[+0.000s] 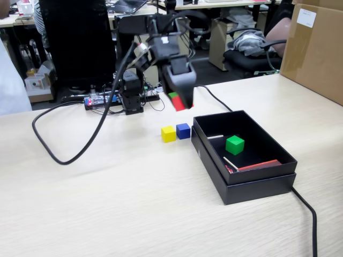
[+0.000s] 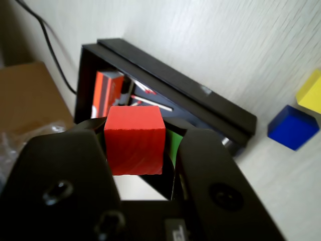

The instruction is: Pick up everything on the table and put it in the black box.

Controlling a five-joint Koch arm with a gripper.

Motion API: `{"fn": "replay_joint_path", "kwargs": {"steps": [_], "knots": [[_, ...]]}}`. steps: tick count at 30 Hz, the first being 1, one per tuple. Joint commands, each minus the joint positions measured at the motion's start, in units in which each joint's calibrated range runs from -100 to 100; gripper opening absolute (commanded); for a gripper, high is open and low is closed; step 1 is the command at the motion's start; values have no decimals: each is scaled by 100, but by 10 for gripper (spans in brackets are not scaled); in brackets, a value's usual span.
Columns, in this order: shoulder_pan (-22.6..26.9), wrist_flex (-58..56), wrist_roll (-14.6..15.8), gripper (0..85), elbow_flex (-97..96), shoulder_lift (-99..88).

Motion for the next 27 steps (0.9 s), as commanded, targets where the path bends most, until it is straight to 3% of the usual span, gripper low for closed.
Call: {"fn": "replay_joint_path", "kwargs": {"steps": [1,10,19,23,27], "knots": [[230,-193,0,117,1277,1064],[396,-297,161,118,2501,3909],[557,-306,347,125,2555,4976],[547,-306,381,278,2410,4965],[508,-306,376,372,2156,4403]]}}
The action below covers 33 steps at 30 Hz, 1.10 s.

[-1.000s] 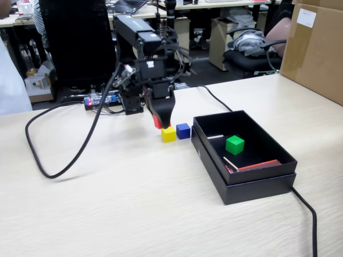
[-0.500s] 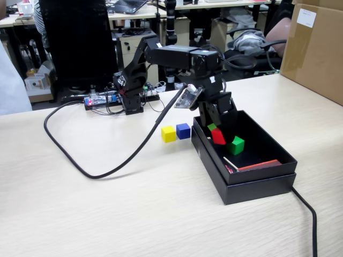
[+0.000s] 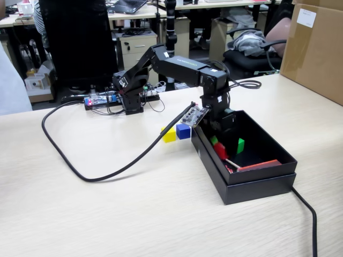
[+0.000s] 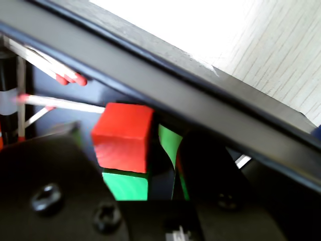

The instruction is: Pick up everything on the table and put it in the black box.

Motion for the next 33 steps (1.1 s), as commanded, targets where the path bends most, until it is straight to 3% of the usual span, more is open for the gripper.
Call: {"fn": "replay_joint_path", "kwargs": {"steps": [1,7,17,24,33], "knots": [[-15,-35,-5,396,58,-1098],[-151,-104,-5,398,-532,-3404],[-542,-501,-24,408,-3079,-6766],[-684,-467,127,443,-5418,-7593],[-601,155,264,452,-6379,-6858]]}}
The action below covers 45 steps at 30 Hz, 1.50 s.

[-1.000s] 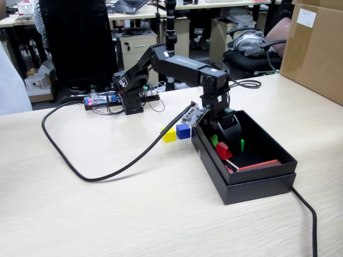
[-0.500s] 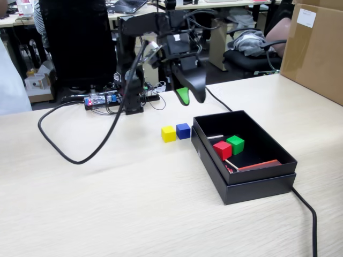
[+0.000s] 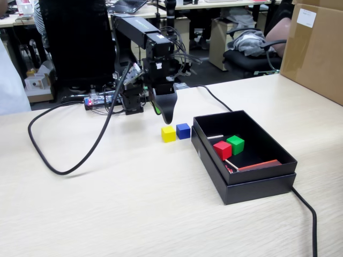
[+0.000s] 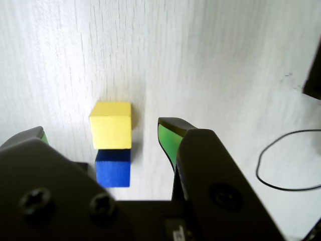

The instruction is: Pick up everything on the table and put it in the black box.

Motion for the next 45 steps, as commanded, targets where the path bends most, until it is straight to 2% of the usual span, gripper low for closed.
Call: {"fn": "replay_joint_path", "kwargs": {"steps": [1,14,17,21,25,30,34,40,45], "knots": [[20,527,78,452,2,481],[147,1002,274,443,56,1915],[151,1054,269,352,-7,2064],[132,1054,274,182,38,2018],[29,950,200,165,129,1284],[-20,-52,117,165,1779,446],[357,-156,-137,164,4925,2007],[596,-406,-176,165,6946,3957],[747,-415,-161,165,7527,5277]]}}
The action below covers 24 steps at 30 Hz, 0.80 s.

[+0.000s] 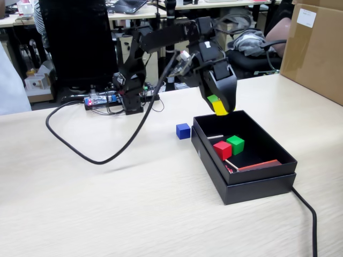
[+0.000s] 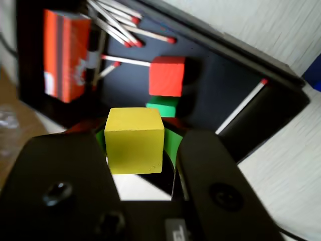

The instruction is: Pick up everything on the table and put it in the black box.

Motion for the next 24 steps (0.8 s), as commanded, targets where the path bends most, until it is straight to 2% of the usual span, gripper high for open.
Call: {"fn": "replay_joint_path", "kwargs": {"steps": [1,12,17,20,24], "knots": [[112,-12,-63,166,598,521],[288,-21,-54,173,1223,1921],[317,-56,-59,274,1060,2013],[303,-73,-68,386,870,1795],[205,-99,-78,395,371,498]]}}
